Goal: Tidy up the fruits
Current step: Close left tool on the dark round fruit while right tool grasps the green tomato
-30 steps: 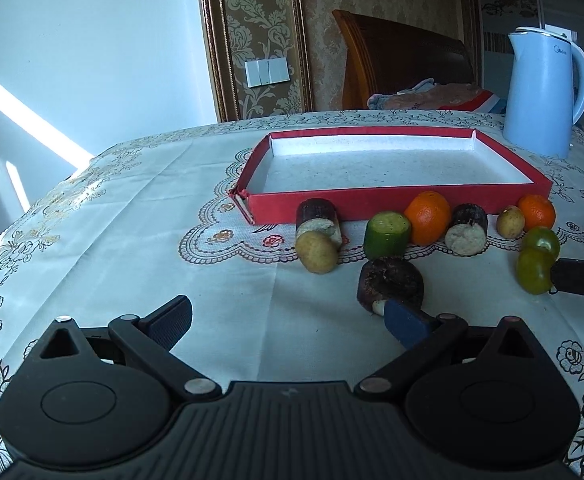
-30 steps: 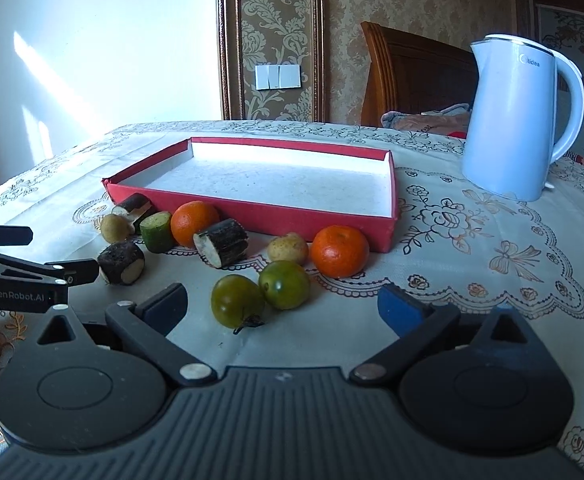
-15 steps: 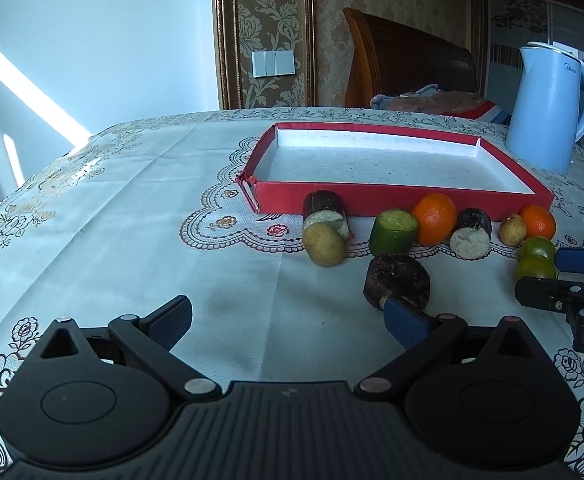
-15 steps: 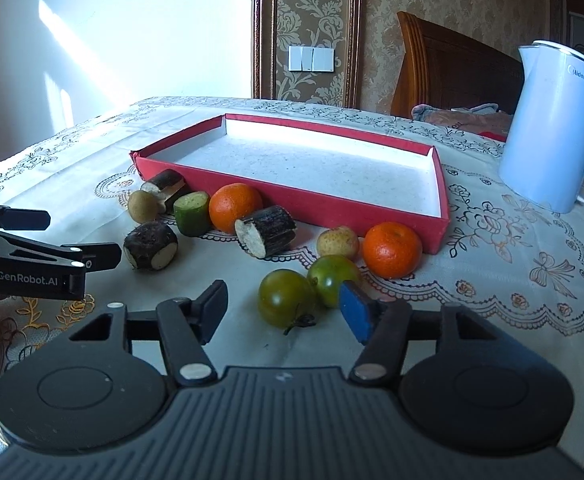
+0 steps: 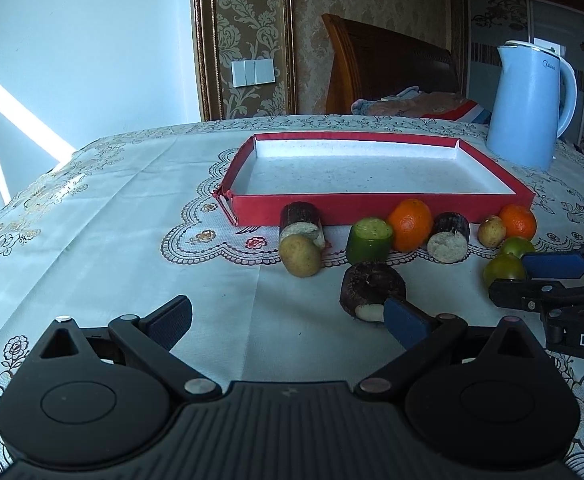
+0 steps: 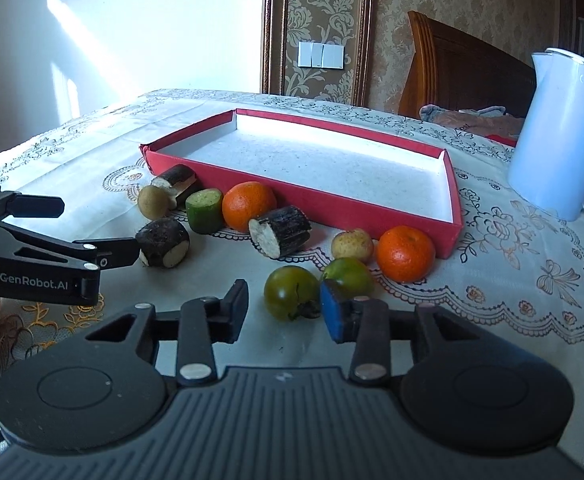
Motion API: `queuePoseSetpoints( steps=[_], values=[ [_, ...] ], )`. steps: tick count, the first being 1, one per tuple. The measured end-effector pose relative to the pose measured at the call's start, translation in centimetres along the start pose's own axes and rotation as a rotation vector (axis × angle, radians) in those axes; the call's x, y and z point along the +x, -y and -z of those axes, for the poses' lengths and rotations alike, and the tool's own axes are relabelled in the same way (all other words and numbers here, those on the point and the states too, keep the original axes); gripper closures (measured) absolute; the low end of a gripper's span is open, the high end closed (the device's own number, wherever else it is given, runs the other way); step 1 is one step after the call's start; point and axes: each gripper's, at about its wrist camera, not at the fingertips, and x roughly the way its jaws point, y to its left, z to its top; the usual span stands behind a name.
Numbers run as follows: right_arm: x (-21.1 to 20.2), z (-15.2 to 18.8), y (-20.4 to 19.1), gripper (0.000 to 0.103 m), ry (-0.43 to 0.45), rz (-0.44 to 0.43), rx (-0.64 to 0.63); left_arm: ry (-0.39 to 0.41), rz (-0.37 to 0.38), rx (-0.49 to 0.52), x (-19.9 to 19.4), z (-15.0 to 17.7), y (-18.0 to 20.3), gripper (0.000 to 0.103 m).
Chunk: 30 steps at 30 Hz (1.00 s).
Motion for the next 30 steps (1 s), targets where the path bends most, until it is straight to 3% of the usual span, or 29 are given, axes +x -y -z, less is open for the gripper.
queuePoseSetpoints(
  steps=[4,11,14,20,27,29,30],
  values=[
    [-0.2,0.4,-0.4,0.064,-0.030,0.025,-0.045,-0.005,-0.002,-0.003,-0.2,0.1,-0.5,0.000],
    [0.9,0.2,0.5,0.062,-0.060,0.018,0.006,-0.022,-0.002,0.003,0.3,0.0,-0.4,0.000],
    [1.2,0.2,0.9,0.068,-0.067,-0.009,0.022,-0.042,0.010,0.009,0.6,-0.2,-0.2,0.000],
    [0.6,0.4,1.6,0.072,-0.042,-0.031,0.069,-0.029,0.023,0.037,0.8,-0.9,0.9,0.000],
    [-1.9,0.7,2.5,0.072,0.055,0.049,0.081,-0.056,0.033,0.110,2.0,-1.4,3.3,0.001],
    [-2.0,0.8,2.9,0.072,0.053,0.057,0.089,-0.057,0.036,0.112,2.2,-1.5,3.6,0.007],
    [-1.9,0.9,3.0,0.072,0.046,0.054,0.095,-0.068,0.036,0.115,2.5,-1.5,3.8,0.016]
  ],
)
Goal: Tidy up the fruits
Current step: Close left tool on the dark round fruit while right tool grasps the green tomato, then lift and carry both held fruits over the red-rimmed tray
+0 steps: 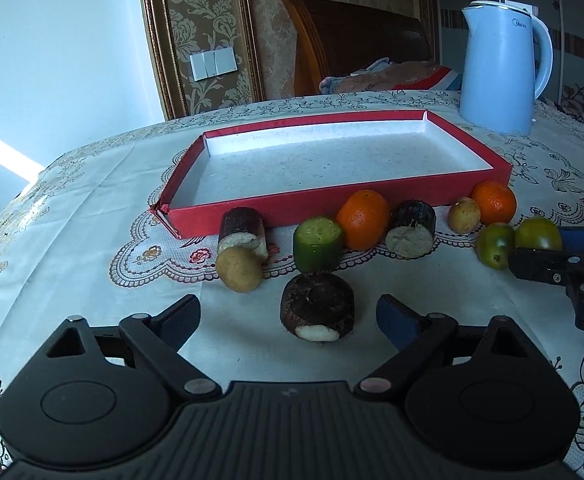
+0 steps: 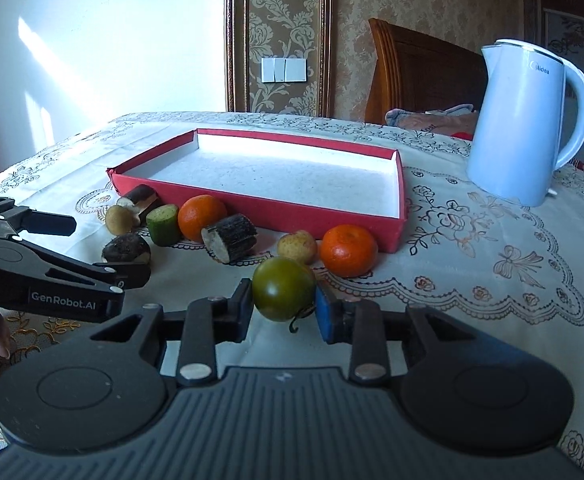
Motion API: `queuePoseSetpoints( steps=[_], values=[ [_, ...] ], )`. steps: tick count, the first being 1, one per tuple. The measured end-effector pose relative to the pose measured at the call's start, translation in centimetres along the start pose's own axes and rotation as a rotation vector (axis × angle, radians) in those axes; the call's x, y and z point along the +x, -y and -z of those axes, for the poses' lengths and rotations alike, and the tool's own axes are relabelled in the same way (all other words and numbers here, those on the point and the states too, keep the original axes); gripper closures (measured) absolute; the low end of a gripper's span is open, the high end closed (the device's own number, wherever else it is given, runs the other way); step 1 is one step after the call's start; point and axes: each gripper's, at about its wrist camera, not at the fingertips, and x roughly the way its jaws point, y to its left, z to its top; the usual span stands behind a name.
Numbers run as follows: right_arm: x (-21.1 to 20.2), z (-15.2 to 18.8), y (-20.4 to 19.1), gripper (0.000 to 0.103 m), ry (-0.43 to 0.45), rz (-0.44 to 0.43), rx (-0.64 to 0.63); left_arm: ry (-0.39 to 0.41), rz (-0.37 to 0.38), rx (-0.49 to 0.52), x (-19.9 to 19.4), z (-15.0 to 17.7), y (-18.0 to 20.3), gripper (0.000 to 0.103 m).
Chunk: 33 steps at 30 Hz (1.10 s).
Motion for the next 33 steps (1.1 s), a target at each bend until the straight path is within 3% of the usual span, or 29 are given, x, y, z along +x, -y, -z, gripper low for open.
queuePoseSetpoints(
  steps=[9,19,25,33],
  values=[
    [0.6,0.4,0.2,0.072,-0.021,-0.001,0.020,-0.008,0.060,0.002,0.2,0.1,0.4,0.065],
    [0.5,0.5,0.0,0.072,-0.015,-0.009,0.008,0.006,0.100,-0.026,0.1,0.2,-0.1,0.065],
    [-0.5,0.0,-0.4,0.072,0.011,-0.009,-0.012,0.077,0.060,-0.001,-1.3,0.0,0.2,0.066],
    [-0.8,-3.2,0.6,0.072,0.074,0.036,-0.027,0.146,0.070,-0.012,-1.9,-4.3,-0.2,0.066]
  ],
)
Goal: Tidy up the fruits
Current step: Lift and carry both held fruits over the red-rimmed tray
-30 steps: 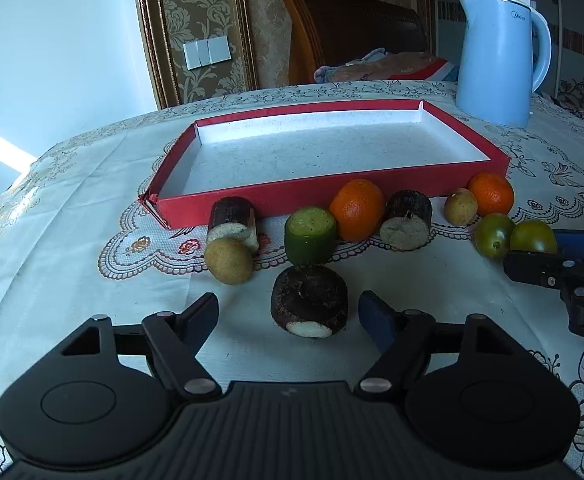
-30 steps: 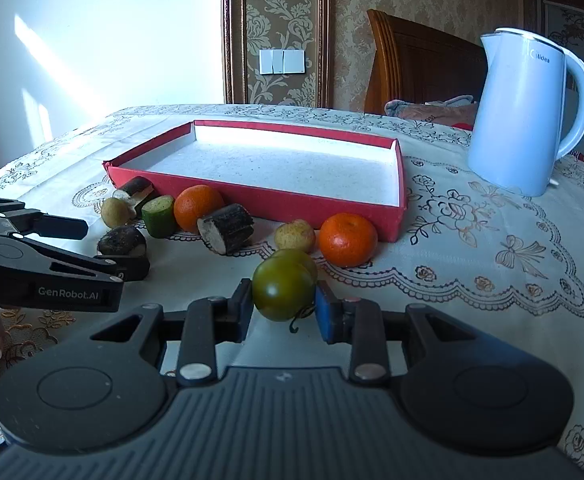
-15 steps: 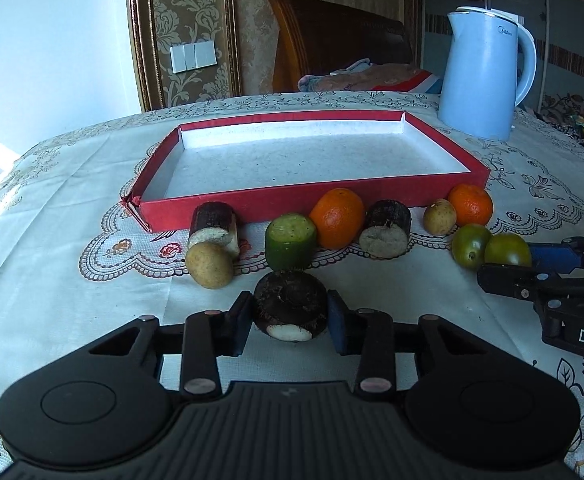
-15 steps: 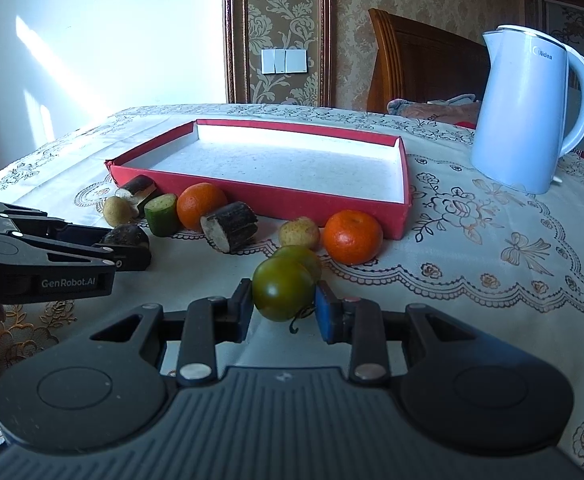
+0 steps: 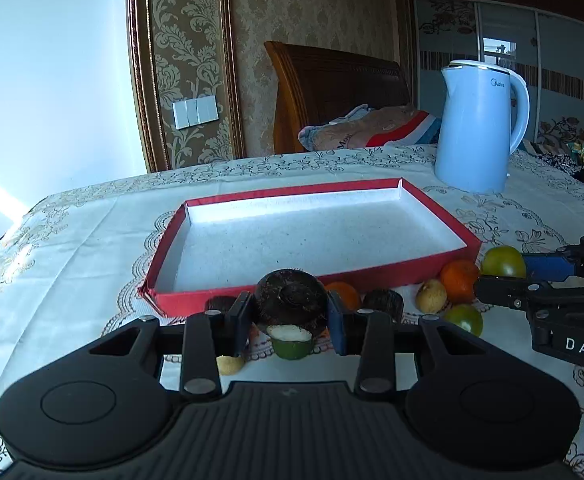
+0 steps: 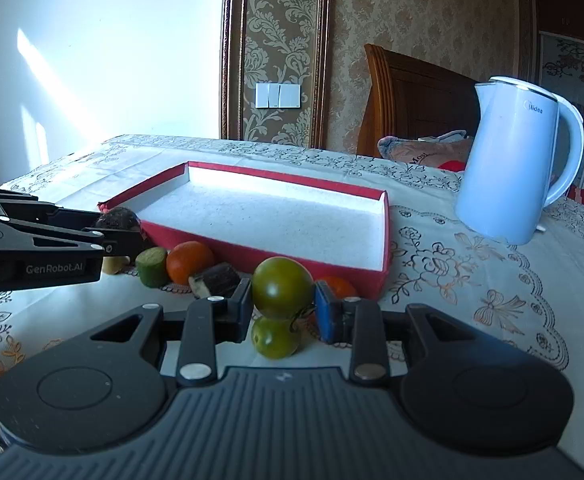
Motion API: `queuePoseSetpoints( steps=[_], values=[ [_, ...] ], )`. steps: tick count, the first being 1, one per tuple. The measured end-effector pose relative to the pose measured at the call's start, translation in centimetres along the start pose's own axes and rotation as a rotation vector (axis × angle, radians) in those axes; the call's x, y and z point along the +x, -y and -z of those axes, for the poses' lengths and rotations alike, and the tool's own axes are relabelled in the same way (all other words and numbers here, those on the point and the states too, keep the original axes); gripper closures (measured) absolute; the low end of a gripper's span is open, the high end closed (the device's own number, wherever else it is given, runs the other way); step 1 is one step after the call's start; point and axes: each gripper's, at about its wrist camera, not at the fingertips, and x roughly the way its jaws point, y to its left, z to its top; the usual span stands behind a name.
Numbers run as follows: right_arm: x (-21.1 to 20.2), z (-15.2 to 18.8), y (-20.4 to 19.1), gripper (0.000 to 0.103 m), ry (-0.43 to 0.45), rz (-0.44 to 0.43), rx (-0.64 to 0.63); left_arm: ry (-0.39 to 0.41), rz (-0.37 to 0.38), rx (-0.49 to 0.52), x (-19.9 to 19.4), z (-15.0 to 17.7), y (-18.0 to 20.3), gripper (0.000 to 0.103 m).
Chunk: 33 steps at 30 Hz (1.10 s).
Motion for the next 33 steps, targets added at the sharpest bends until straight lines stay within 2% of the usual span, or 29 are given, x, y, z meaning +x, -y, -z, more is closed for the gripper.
queuePoseSetpoints(
  steps=[6,11,19,25,33],
  values=[
    [3.0,-3.0,1.2,0.072,0.013,0.029,0.022,-0.009,-0.008,-0.041,3.7,-2.9,-0.1,0.066],
    [7.8,-4.7,2.4,0.072,-0.032,0.038,0.069,-0.066,-0.015,-0.062,7.9,-3.7,-0.3,0.066],
    [14.8,-5.9,5.1,0.072,-0.146,0.036,0.191,-0.117,-0.044,-0.107,12.2,-4.9,-1.6,0.066],
    [17.6,-6.5,6.1,0.072,-0.188,0.046,0.229,-0.149,-0.080,-0.122,14.7,-5.7,-1.9,0.066],
    [19.7,-7.0,4.9,0.072,-0.226,0.024,0.192,-0.176,-0.101,-0.120,16.1,-5.8,-2.1,0.066]
  ],
)
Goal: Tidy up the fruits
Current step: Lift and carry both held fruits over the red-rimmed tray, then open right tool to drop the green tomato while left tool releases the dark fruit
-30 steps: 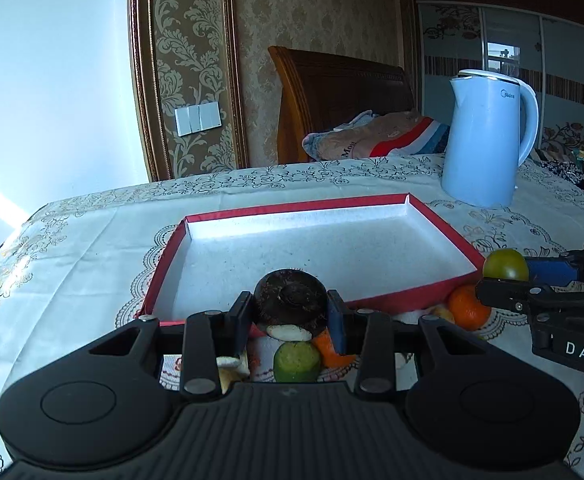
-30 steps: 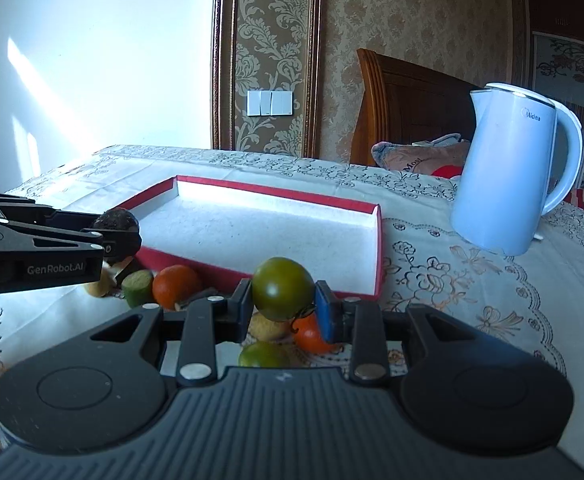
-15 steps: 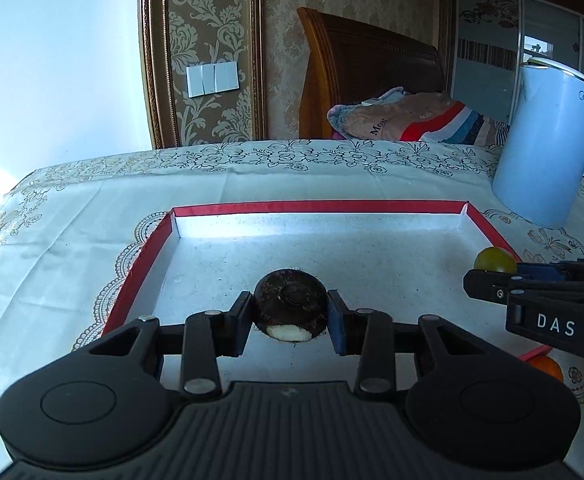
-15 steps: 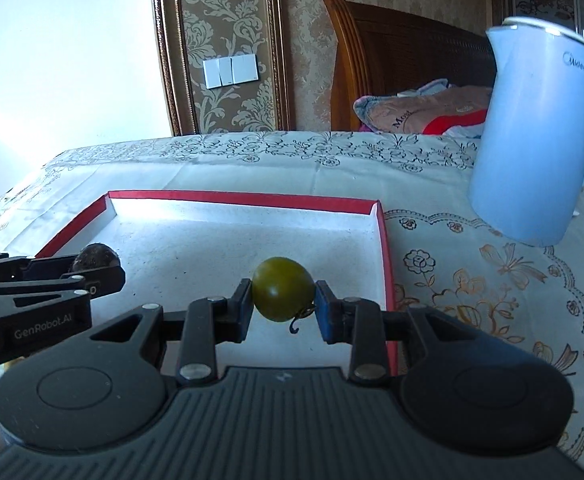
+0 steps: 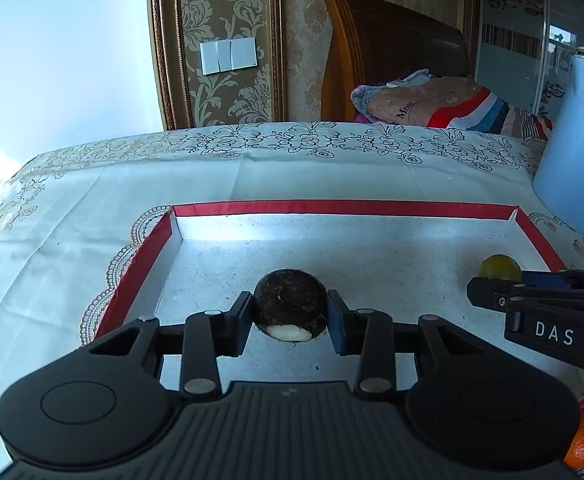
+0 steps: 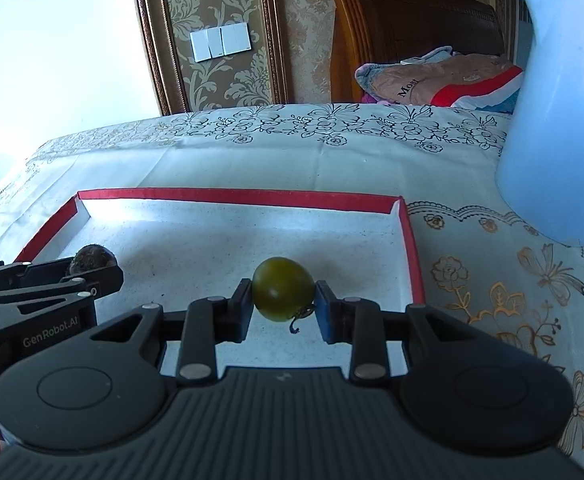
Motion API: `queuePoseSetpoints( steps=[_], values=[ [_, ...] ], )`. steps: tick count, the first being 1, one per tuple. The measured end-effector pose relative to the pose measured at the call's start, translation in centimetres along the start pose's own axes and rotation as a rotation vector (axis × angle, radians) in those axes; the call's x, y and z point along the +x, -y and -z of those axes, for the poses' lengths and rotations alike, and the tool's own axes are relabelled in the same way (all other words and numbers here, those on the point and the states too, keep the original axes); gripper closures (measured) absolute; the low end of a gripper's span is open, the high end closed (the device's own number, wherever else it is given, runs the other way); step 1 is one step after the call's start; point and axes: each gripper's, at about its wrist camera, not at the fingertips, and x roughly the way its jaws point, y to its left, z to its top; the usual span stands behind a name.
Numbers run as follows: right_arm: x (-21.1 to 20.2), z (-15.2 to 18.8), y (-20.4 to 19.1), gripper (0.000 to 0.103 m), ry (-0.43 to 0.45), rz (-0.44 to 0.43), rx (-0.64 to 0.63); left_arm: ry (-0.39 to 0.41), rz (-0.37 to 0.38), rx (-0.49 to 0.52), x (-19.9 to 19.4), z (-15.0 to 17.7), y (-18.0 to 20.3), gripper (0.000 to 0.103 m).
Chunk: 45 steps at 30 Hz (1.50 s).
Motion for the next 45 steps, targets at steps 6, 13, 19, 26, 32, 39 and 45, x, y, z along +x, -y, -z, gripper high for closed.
queuePoseSetpoints(
  steps=[6,13,19,26,32,39,45],
  values=[
    [0.9,-0.1,0.1,0.072,-0.019,0.011,0.011,-0.018,-0.025,0.005,1.4,-0.4,0.3,0.066],
    [1.2,-0.1,-0.1,0.072,-0.021,0.027,0.001,-0.033,-0.028,0.013,2.0,-0.4,0.4,0.065],
    [1.1,-0.1,-0.1,0.072,-0.020,0.028,0.010,-0.035,-0.029,0.011,2.0,-0.4,0.4,0.065],
    [1.0,0.0,-0.4,0.070,-0.015,0.034,0.005,-0.034,-0.029,0.012,2.0,-0.4,0.3,0.065],
    [0.9,0.1,-0.5,0.068,-0.012,0.033,0.003,-0.035,-0.028,0.009,2.0,-0.4,0.3,0.065],
    [0.8,0.2,-0.8,0.057,-0.013,0.029,-0.003,-0.035,-0.031,0.011,2.1,-0.4,0.3,0.063],
    [0.1,0.2,-1.2,0.049,0.014,0.042,-0.020,-0.034,-0.033,0.011,1.9,-0.3,0.4,0.062]
  ],
)
